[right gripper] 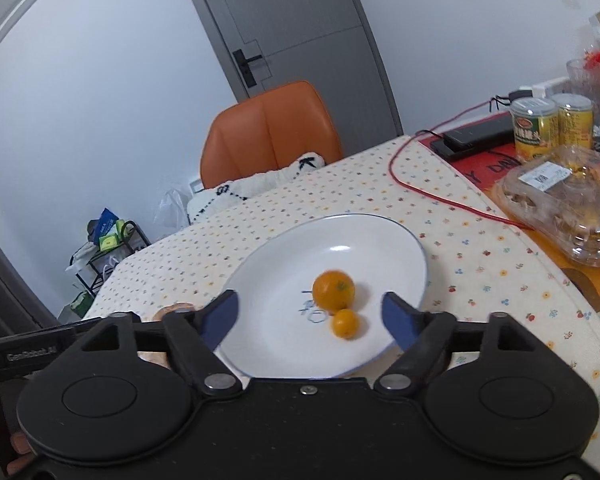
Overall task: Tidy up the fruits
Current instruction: 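Withdraw both open grippers from the plate back toward the fruit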
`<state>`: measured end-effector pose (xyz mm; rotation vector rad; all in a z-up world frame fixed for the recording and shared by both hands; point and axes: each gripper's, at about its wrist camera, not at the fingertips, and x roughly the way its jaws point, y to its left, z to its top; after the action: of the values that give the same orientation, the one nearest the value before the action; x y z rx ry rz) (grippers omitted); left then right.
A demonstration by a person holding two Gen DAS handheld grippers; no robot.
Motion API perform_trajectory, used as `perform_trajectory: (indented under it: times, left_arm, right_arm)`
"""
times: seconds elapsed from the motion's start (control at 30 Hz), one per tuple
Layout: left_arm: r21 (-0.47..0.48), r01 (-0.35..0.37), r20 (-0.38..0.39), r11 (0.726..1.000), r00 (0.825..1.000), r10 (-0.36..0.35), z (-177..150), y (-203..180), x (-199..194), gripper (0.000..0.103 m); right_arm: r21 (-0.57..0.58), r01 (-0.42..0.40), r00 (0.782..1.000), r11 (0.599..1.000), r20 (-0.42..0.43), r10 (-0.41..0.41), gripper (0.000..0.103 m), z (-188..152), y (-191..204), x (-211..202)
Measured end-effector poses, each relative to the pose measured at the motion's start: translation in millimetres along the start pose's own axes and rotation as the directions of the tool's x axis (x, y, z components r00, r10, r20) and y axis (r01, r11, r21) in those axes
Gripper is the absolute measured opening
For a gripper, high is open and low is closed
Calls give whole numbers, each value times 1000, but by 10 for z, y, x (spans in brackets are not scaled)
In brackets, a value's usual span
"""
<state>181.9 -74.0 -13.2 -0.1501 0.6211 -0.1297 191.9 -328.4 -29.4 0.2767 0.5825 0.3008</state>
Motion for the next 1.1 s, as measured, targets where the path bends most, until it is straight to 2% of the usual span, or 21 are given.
perform_trajectory:
  times: [0.17,0.27,0.6,0.77,1.1]
  left_arm:
    - [-30,-27,32,999,999,28,-50,198,-279,86]
    - [-50,-58,55,997,997,61,-112,335,-411,91]
    - [-120,-113,45,986,992,119,-268,769,-624,92]
    - [-125,-133,39,983,990,139,-342,891,-692,92]
    - [-142,-149,22,979,988,154,-521,1098,-671,91]
  right_arm:
    - [-36,-10,1000,999,15,10,103,-58,195,-77]
    - [-66,-12,999,998,34,15,103,-97,308,-114]
    - [-109,-30,999,994,35,34,103,-214,617,-104]
    - [-110,-15,1000,994,8,16,103,-242,740,-48]
    - [-143,-80,996,987,-38,75,103,-389,980,145]
